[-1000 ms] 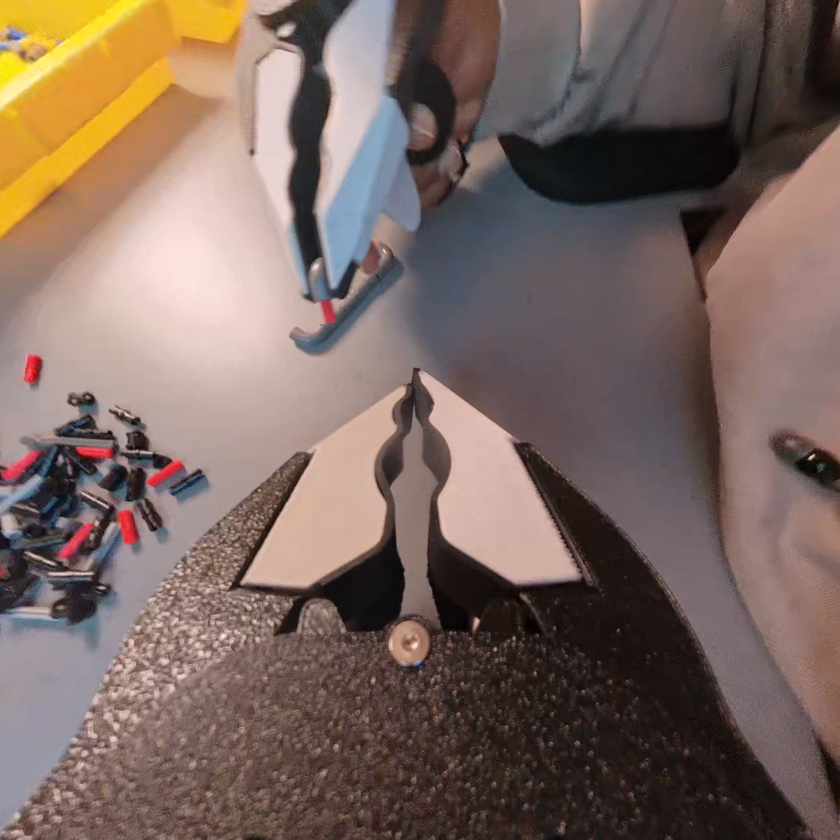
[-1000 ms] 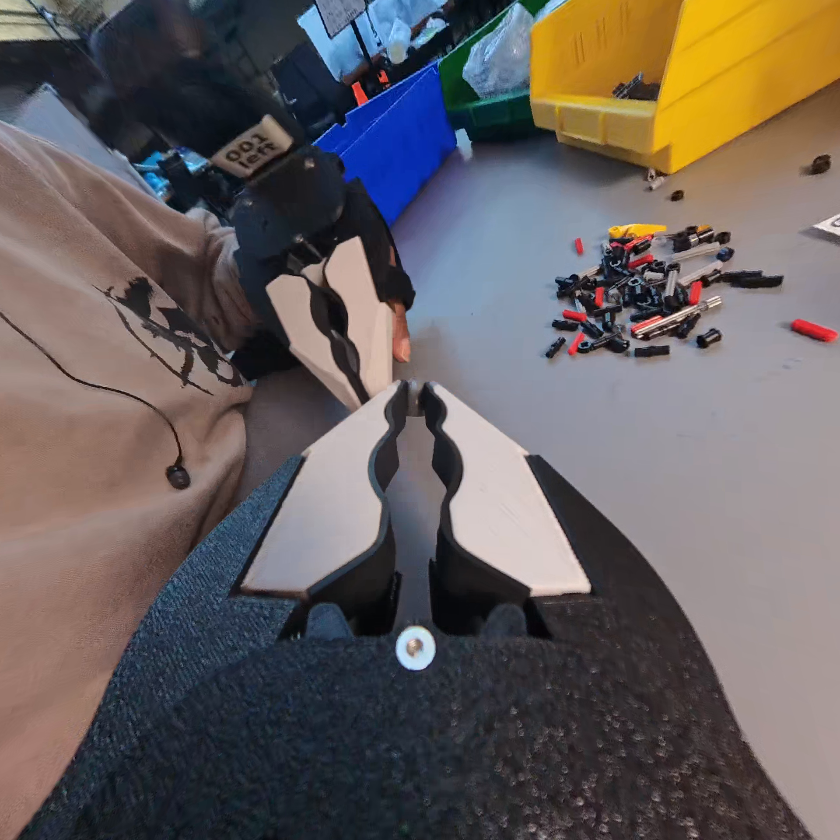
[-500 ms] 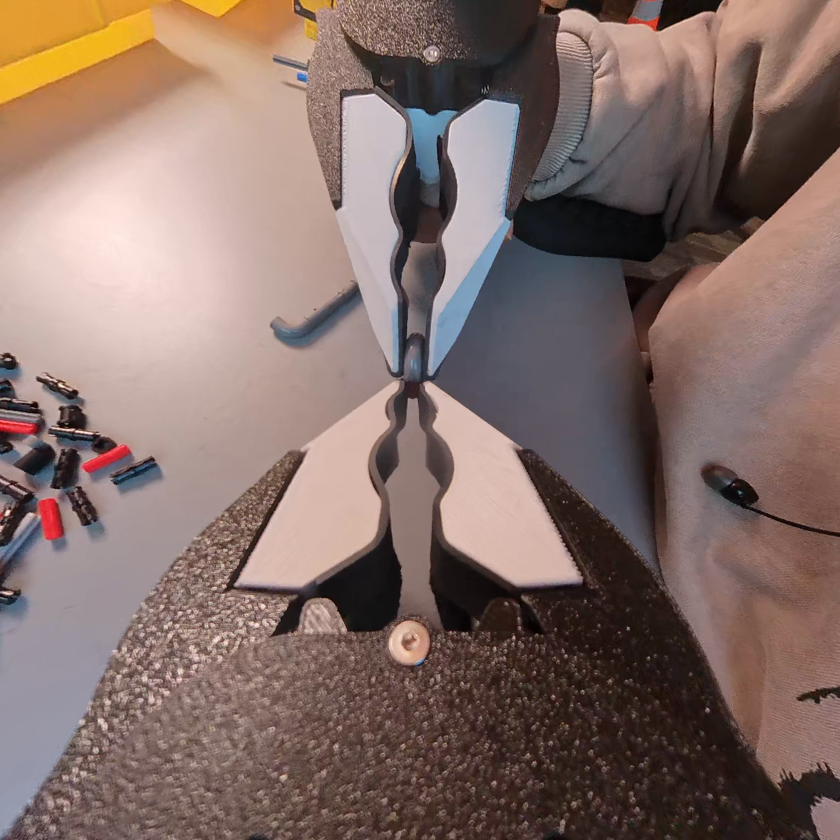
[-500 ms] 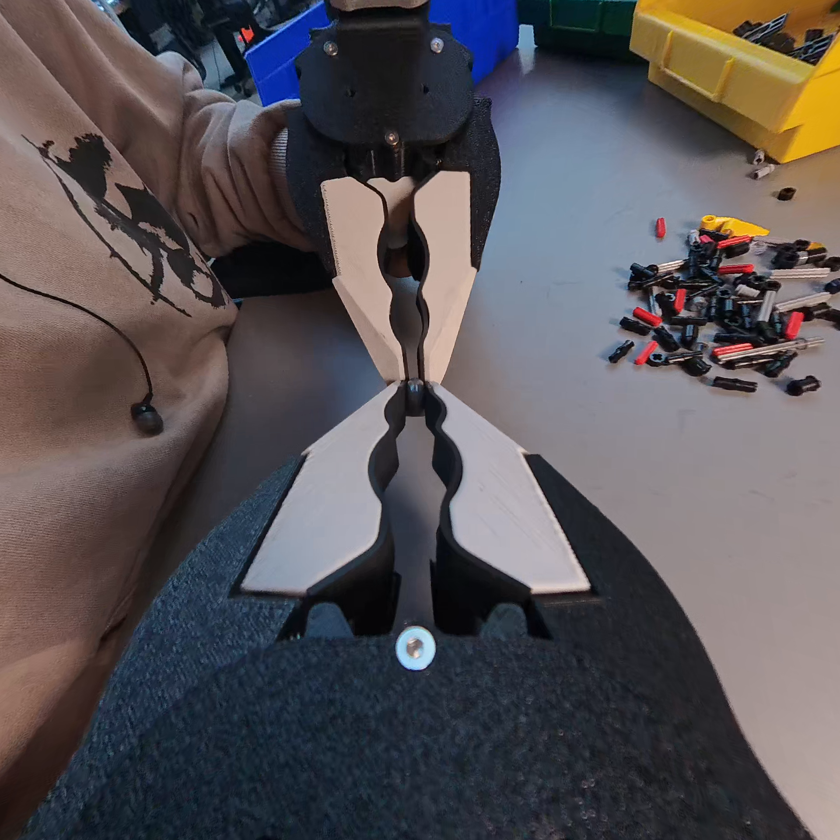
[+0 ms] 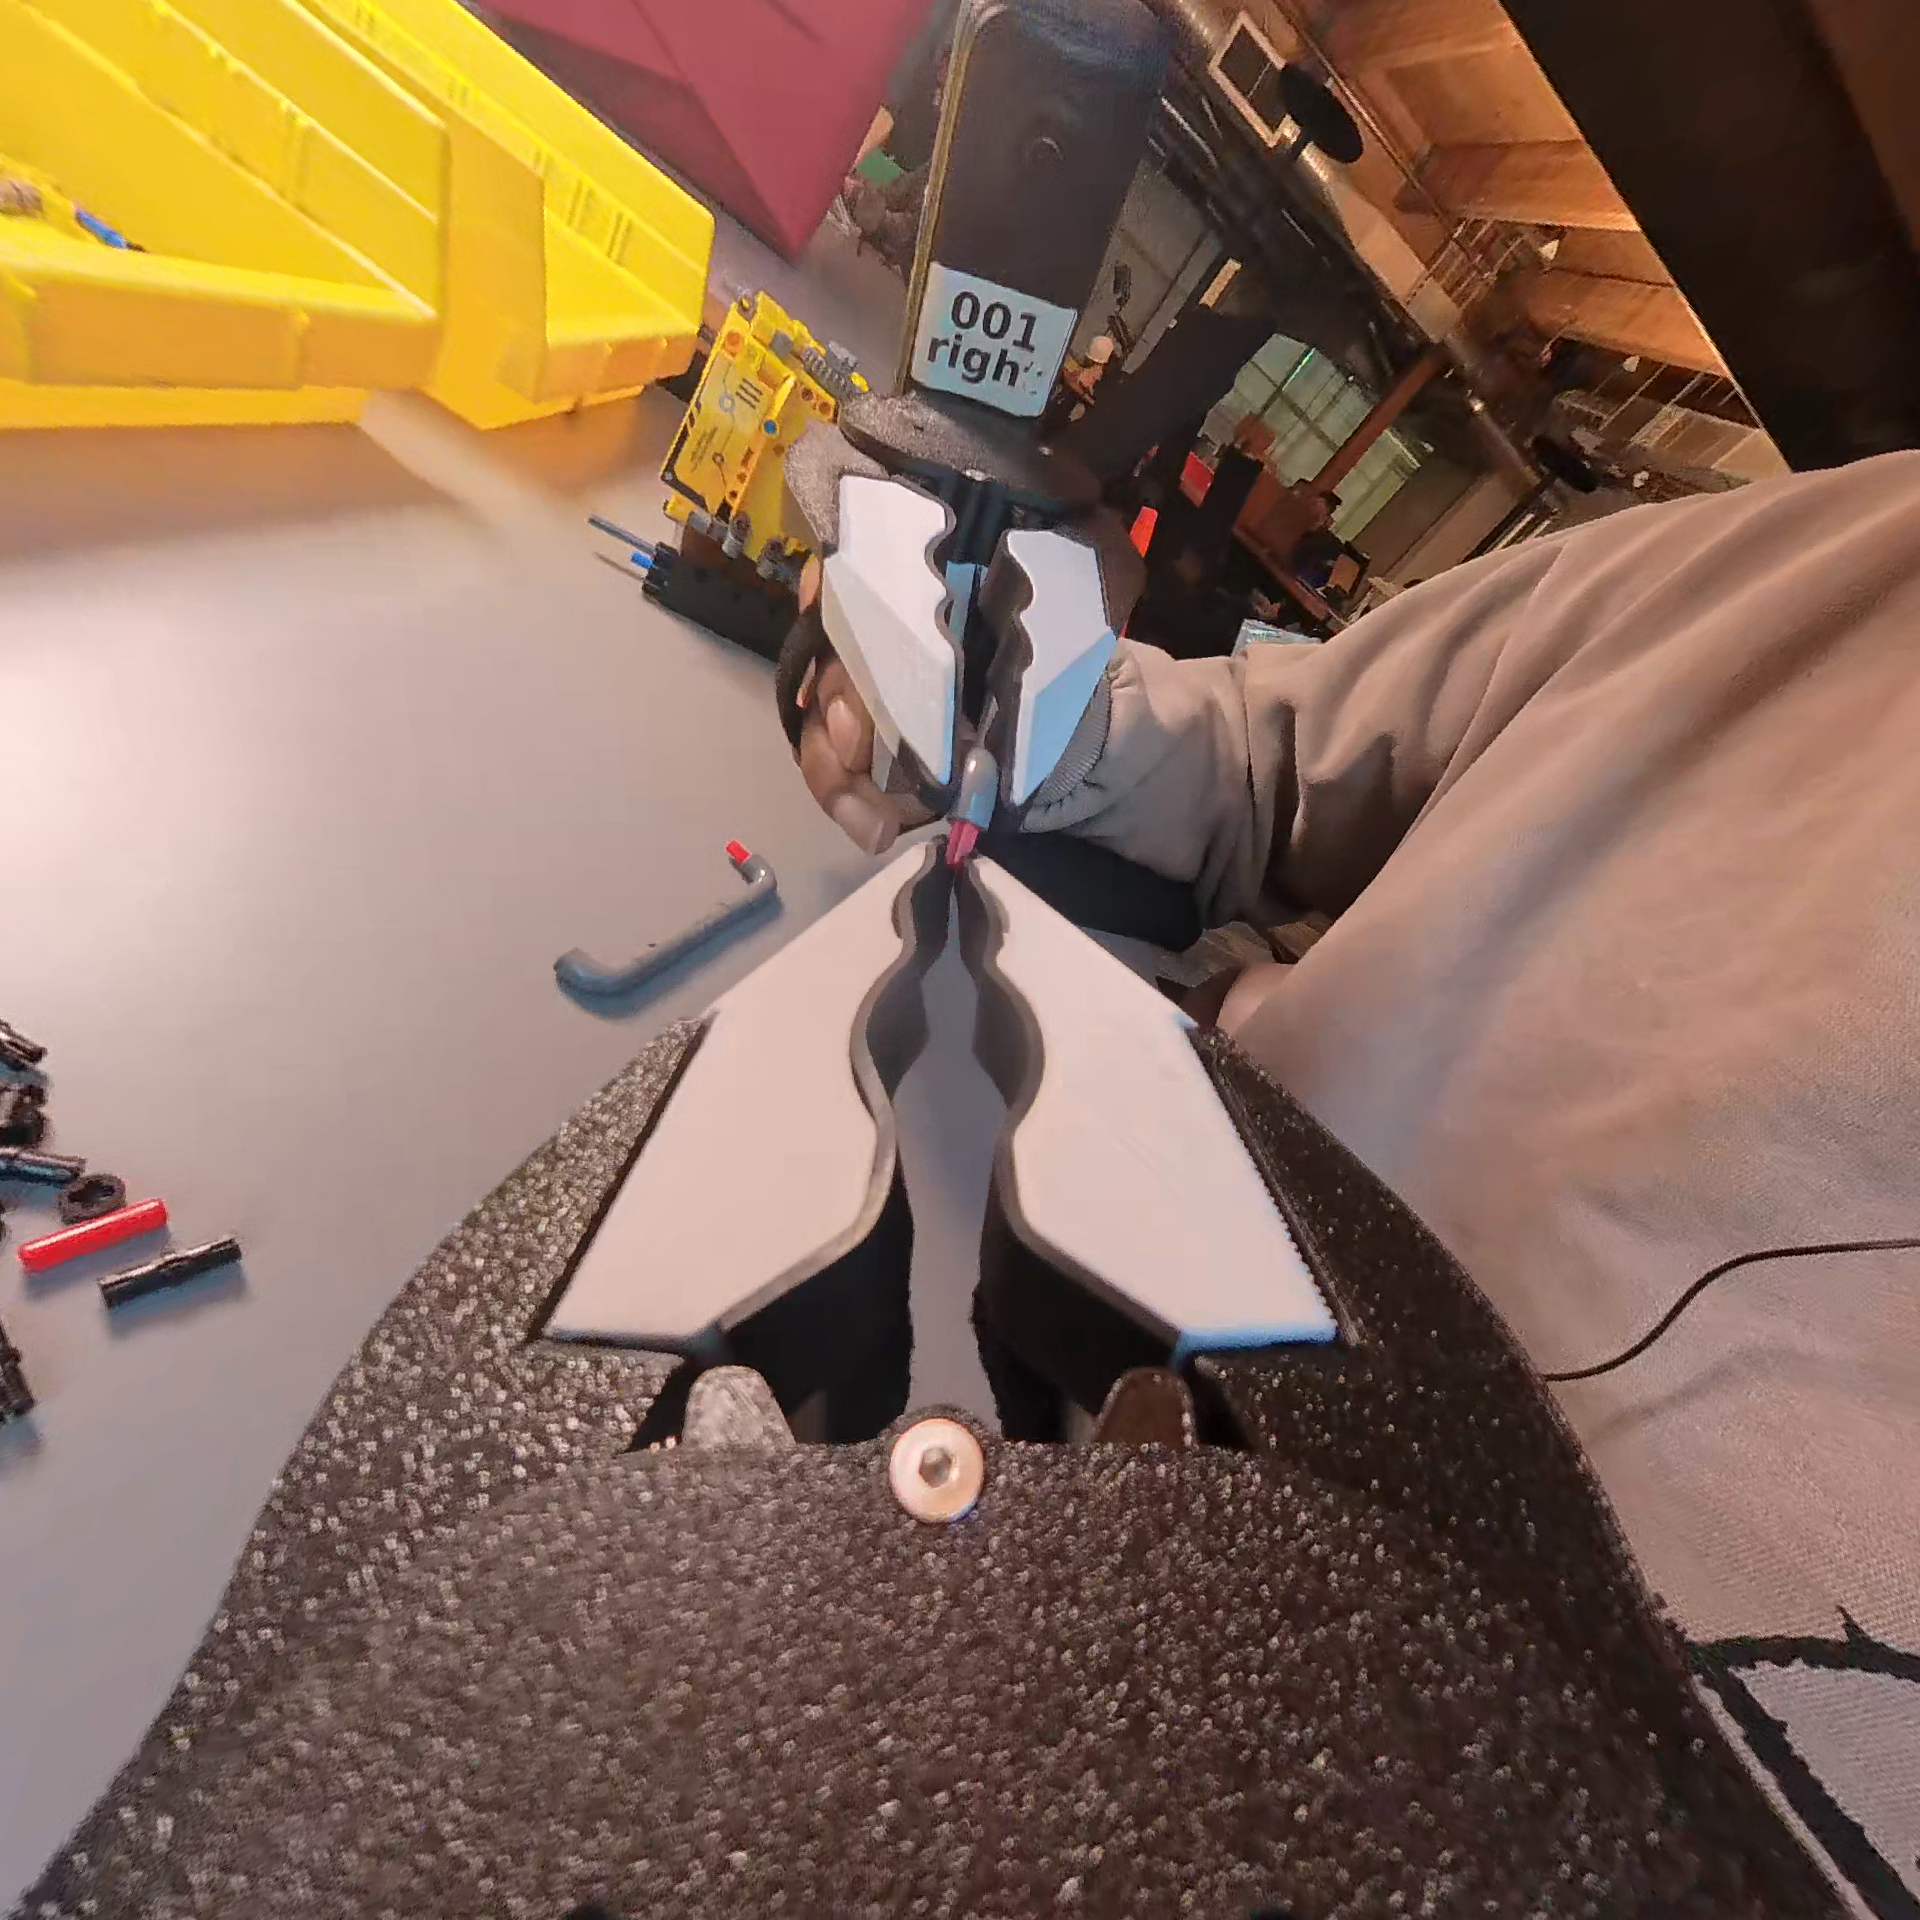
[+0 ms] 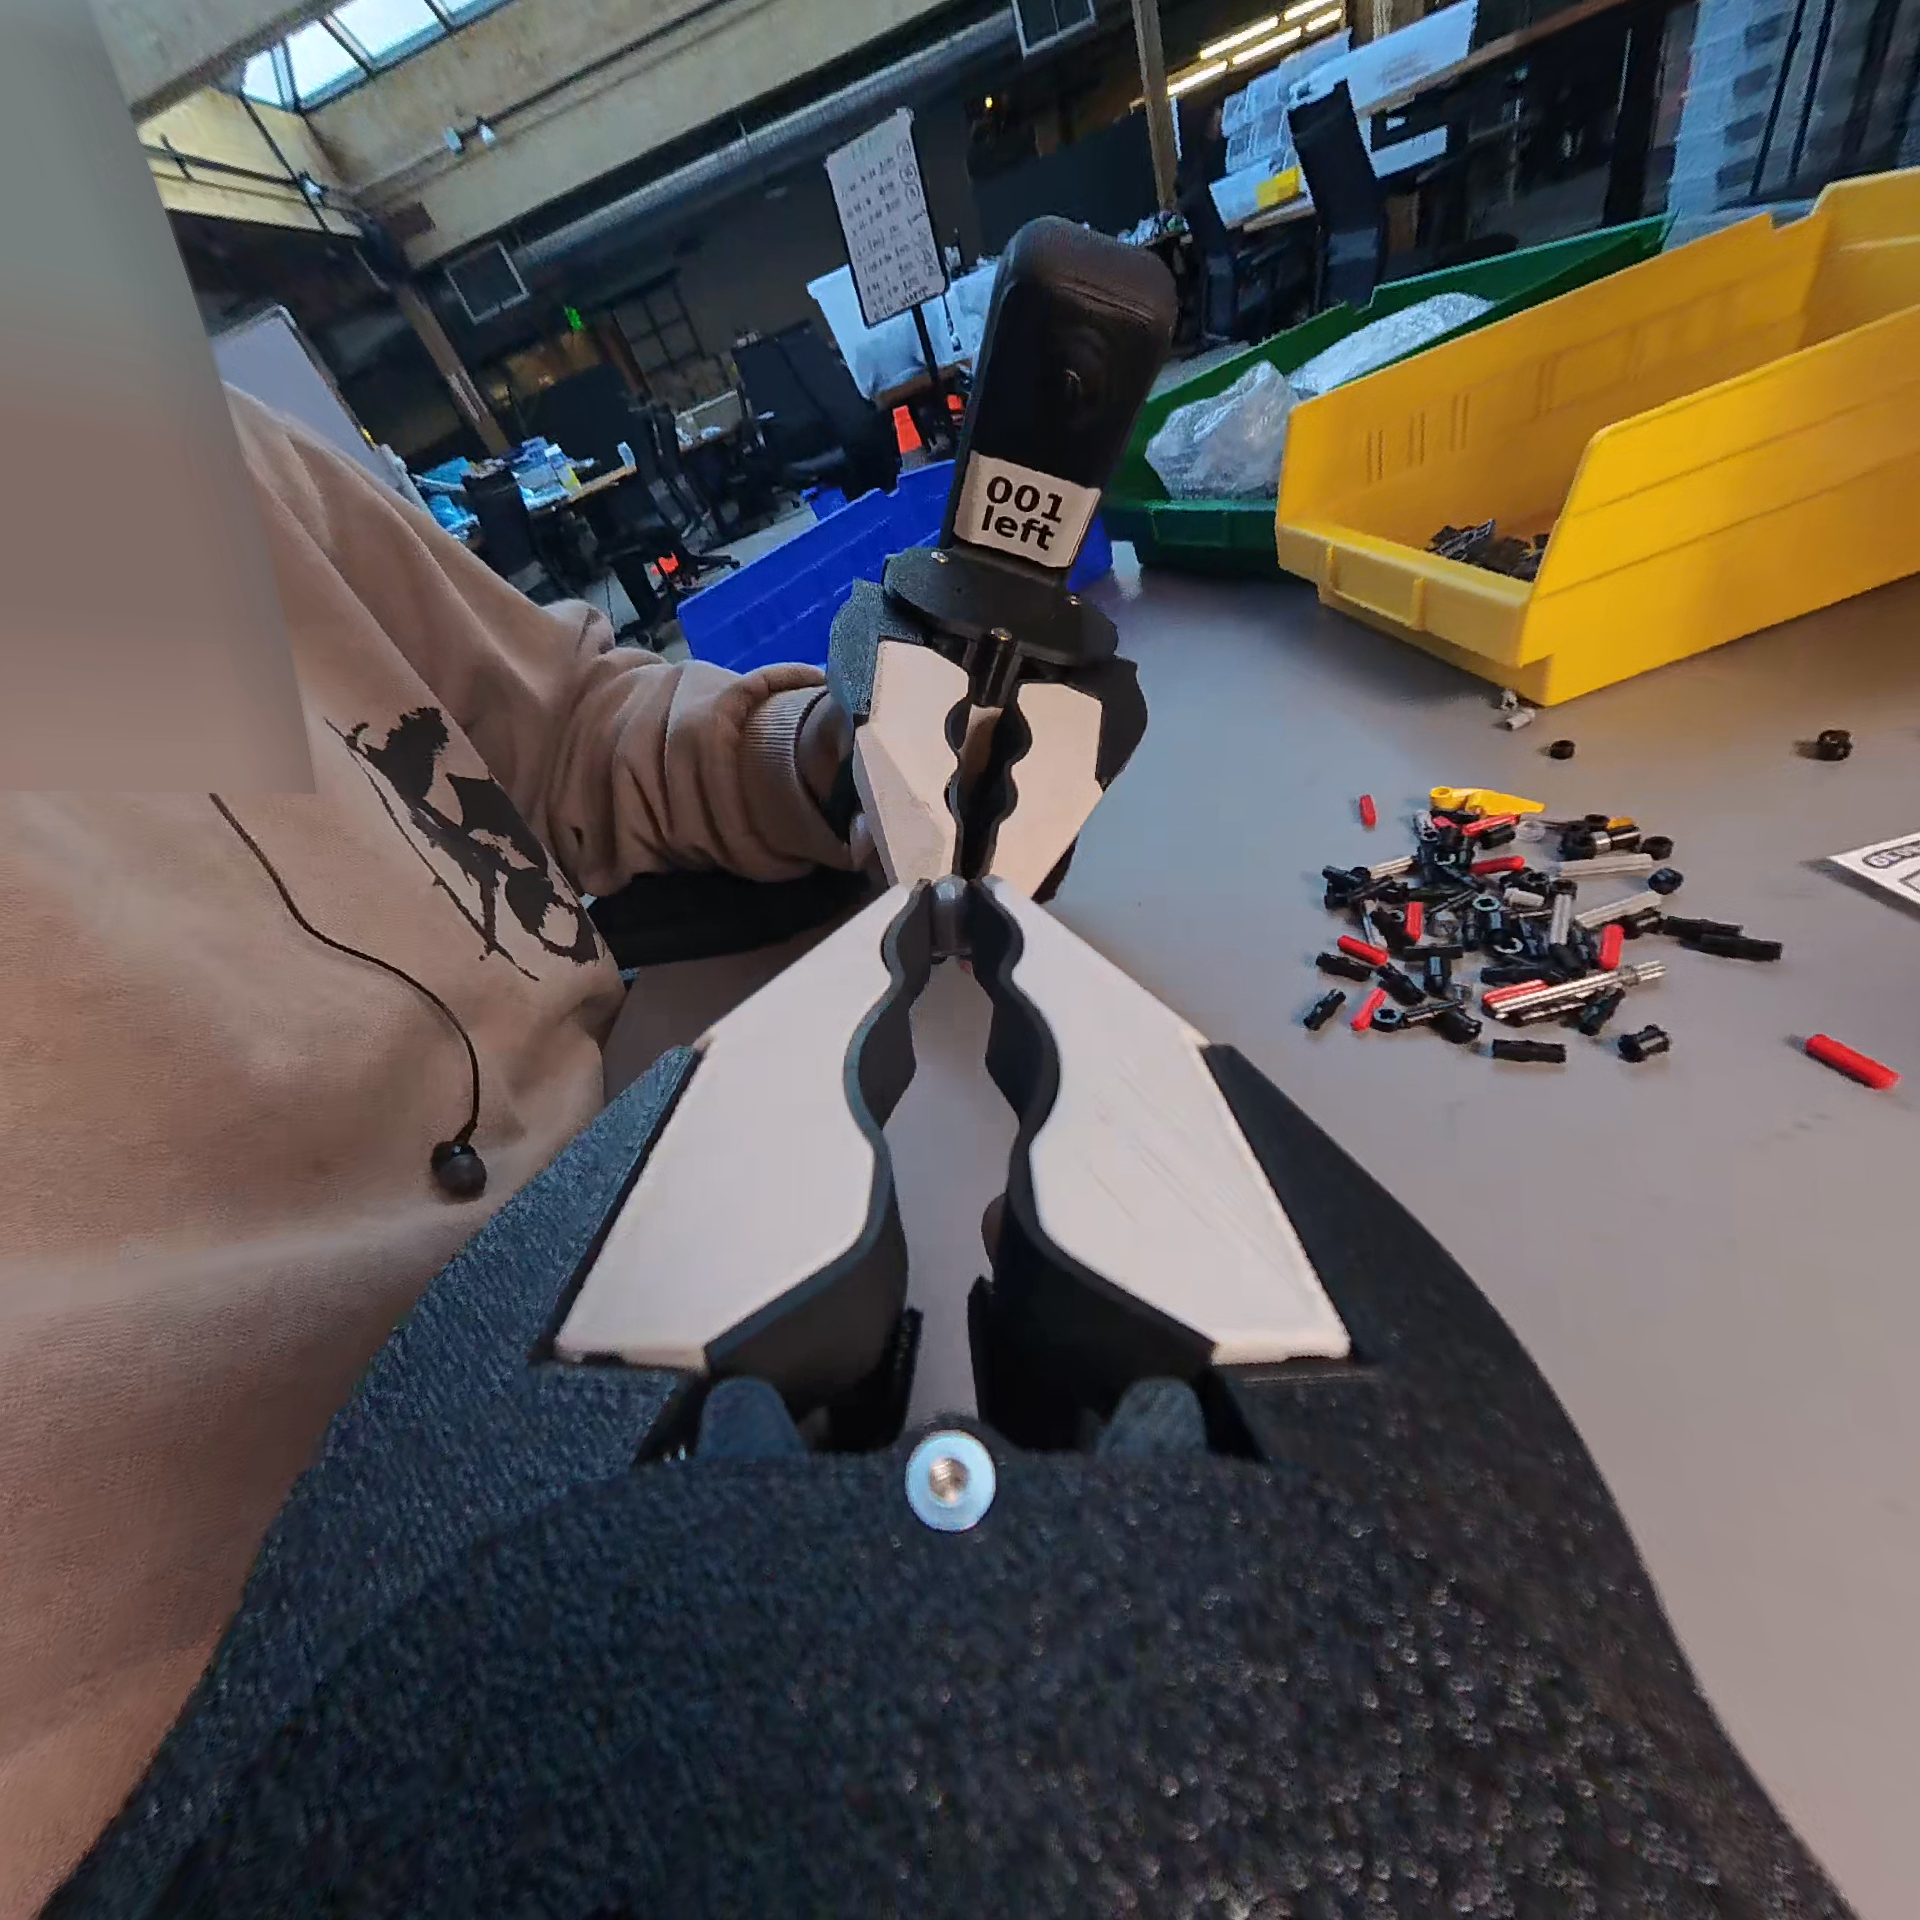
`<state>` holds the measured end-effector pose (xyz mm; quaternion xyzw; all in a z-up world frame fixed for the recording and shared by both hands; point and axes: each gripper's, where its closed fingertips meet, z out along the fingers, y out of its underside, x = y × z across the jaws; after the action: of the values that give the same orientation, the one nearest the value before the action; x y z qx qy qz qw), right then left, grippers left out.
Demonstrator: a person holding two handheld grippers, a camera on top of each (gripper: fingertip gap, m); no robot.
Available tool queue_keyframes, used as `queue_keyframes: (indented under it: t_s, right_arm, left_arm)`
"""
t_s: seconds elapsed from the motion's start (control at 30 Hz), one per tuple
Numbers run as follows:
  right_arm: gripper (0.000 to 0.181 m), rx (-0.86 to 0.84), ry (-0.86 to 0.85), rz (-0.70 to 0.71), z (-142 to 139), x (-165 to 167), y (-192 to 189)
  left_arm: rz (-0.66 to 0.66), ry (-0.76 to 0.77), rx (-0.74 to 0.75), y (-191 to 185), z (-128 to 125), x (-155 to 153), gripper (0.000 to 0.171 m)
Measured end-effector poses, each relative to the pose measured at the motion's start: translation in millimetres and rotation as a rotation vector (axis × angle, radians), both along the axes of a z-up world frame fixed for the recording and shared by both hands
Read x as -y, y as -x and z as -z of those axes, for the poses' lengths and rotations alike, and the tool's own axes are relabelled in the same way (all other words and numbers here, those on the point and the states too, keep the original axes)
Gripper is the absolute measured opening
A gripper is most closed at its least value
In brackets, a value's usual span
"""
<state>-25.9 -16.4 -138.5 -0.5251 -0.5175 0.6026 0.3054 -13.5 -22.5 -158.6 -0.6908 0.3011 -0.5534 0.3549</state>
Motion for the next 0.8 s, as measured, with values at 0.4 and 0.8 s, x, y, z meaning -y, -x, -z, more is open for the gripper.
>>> queue_keyframes:
  t_s: [0.4,0.8]
  right_arm:
    - [0.005,-0.059,0.021,0.107,-14,-28,-11]
    - [0.005,0.138,-0.011,-0.046,31,9,7]
  left_arm:
    - [-0.157,-0.136,-0.309,25,32,-18,0.0]
    - [-0.011,-0.156,-0.265,2,22,9,0.006]
